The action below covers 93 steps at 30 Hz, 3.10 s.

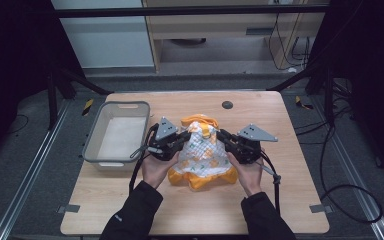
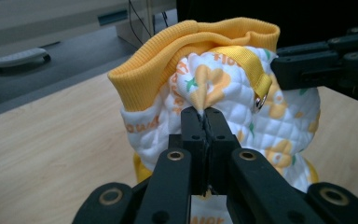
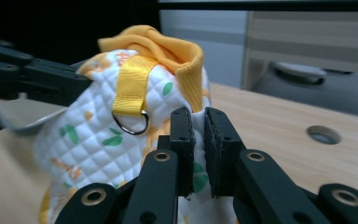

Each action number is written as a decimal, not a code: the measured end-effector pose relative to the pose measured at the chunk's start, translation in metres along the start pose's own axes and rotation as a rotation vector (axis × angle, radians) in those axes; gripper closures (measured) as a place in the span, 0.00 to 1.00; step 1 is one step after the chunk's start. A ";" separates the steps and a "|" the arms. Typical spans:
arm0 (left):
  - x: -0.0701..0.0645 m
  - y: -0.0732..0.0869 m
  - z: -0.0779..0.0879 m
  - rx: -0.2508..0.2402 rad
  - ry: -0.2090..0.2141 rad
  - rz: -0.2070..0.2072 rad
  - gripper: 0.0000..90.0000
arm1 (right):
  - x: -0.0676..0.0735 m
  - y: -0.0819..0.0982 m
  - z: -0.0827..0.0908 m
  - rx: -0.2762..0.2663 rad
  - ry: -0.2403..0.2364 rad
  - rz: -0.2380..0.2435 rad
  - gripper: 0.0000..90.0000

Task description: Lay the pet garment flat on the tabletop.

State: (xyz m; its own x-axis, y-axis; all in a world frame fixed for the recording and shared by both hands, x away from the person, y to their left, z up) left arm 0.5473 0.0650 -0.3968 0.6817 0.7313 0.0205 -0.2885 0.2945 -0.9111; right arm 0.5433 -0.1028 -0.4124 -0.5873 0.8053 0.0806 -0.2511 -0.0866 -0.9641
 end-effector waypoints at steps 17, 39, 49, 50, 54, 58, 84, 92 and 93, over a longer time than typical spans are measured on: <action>0.050 0.010 0.008 0.005 -0.116 0.153 0.50 | -0.053 0.000 0.003 0.087 0.193 0.015 0.58; 0.017 0.102 0.044 0.165 -0.033 0.079 0.52 | -0.029 0.065 0.064 0.207 0.044 0.016 0.53; 0.001 0.123 0.030 0.233 -0.009 0.045 0.53 | -0.034 0.099 0.053 0.308 0.053 0.012 0.56; 0.000 0.125 0.028 0.250 -0.008 0.041 0.53 | -0.035 0.101 0.052 0.318 0.054 0.013 0.56; -0.004 0.132 0.021 0.281 0.001 0.033 0.54 | -0.035 0.112 0.047 0.362 0.051 0.015 0.57; -0.006 0.137 0.015 0.302 0.004 0.039 0.55 | -0.035 0.120 0.042 0.390 0.050 0.002 0.59; -0.017 0.146 0.005 0.394 0.072 0.047 0.96 | -0.035 0.133 0.028 0.506 0.059 0.006 0.92; -0.015 0.132 0.042 0.330 0.129 0.076 0.96 | -0.024 0.113 0.061 0.445 -0.036 0.007 0.92; -0.015 0.132 0.042 0.330 0.129 0.076 0.96 | -0.024 0.113 0.061 0.445 -0.036 0.007 0.92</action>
State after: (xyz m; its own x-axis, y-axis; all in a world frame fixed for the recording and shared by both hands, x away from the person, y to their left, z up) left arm 0.4713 0.1189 -0.4999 0.7233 0.6812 -0.1131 -0.5286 0.4408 -0.7255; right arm 0.4822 -0.1671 -0.5081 -0.6146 0.7835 0.0913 -0.5490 -0.3418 -0.7627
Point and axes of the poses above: each handheld gripper's, and its own axes: z roughly backward along the jaws, y roughly out of its underside, x roughly to its left, the point moved 7 cm from there along -z, roughly forward along the jaws
